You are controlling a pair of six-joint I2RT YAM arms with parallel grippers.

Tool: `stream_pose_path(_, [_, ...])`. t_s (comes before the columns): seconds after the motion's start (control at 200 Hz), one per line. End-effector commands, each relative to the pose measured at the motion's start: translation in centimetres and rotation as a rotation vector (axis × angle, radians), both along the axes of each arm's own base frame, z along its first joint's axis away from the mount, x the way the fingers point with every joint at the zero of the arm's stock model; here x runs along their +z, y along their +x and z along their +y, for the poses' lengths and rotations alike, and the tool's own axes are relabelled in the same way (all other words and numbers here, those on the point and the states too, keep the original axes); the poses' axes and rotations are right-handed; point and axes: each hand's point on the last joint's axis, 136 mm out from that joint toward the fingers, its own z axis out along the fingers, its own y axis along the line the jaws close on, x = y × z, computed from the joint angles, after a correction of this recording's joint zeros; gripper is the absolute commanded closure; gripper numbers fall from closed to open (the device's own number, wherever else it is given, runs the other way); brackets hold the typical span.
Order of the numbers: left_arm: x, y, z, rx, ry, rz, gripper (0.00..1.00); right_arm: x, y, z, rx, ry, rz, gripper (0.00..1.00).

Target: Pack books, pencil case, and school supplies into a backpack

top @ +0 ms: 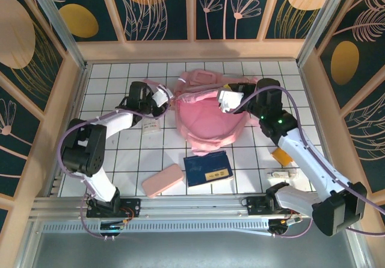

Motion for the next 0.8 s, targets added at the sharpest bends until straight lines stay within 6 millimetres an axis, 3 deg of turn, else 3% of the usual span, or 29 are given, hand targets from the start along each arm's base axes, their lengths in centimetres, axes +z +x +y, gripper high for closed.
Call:
stream_pose_path(0.0, [-0.6, 2.0, 0.1, 0.03, -0.011, 0.005, 1.0, 7.0, -2.5, 1.2, 0.098, 0.083, -0.178, 1.0])
stream_pose_path(0.26, [-2.1, 6.5, 1.0, 0.152, 0.023, 0.047, 1.0, 7.0, -3.7, 3.1, 0.166, 0.054, -0.209, 1.0])
stream_pose_path(0.375, [-1.9, 7.5, 1.1, 0.175, 0.023, 0.042, 0.88, 7.2, -3.4, 3.0, 0.15, 0.07, -0.217, 1.0])
stream_pose_path(0.435, [-1.4, 7.5, 1.0, 0.173, 0.012, 0.03, 0.74, 7.2, -3.3, 2.9, 0.143, 0.074, -0.217, 1.0])
stream_pose_path(0.495, [-0.2, 6.6, 0.3, 0.116, -0.009, 0.006, 0.65, 6.7, -3.0, 2.9, 0.133, 0.067, -0.203, 1.0])
stream_pose_path(0.626, [4.6, 3.4, -0.5, -0.01, -0.068, -0.153, 0.49, 5.7, -2.6, 2.9, 0.123, 0.073, -0.163, 1.0])
stream_pose_path(0.671, [5.5, 1.9, -0.7, -0.067, -0.059, -0.207, 0.38, 5.4, -2.4, 2.7, 0.118, 0.084, -0.147, 1.0])
stream_pose_path(0.691, [6.1, 1.2, -0.8, -0.099, -0.052, -0.233, 0.27, 5.2, -2.3, 2.7, 0.115, 0.086, -0.139, 1.0])
stream_pose_path(0.731, [6.8, -0.3, -1.1, -0.171, -0.04, -0.268, 0.23, 4.8, -2.2, 2.5, 0.109, 0.085, -0.129, 1.0])
stream_pose_path(0.756, [7.2, -1.0, -1.4, -0.21, -0.037, -0.287, 0.06, 4.5, -2.1, 2.5, 0.106, 0.082, -0.119, 1.0])
stream_pose_path(0.796, [7.8, -2.1, -1.7, -0.272, -0.032, -0.307, 0.01, 4.1, -2.0, 2.5, 0.104, 0.078, -0.107, 1.0])
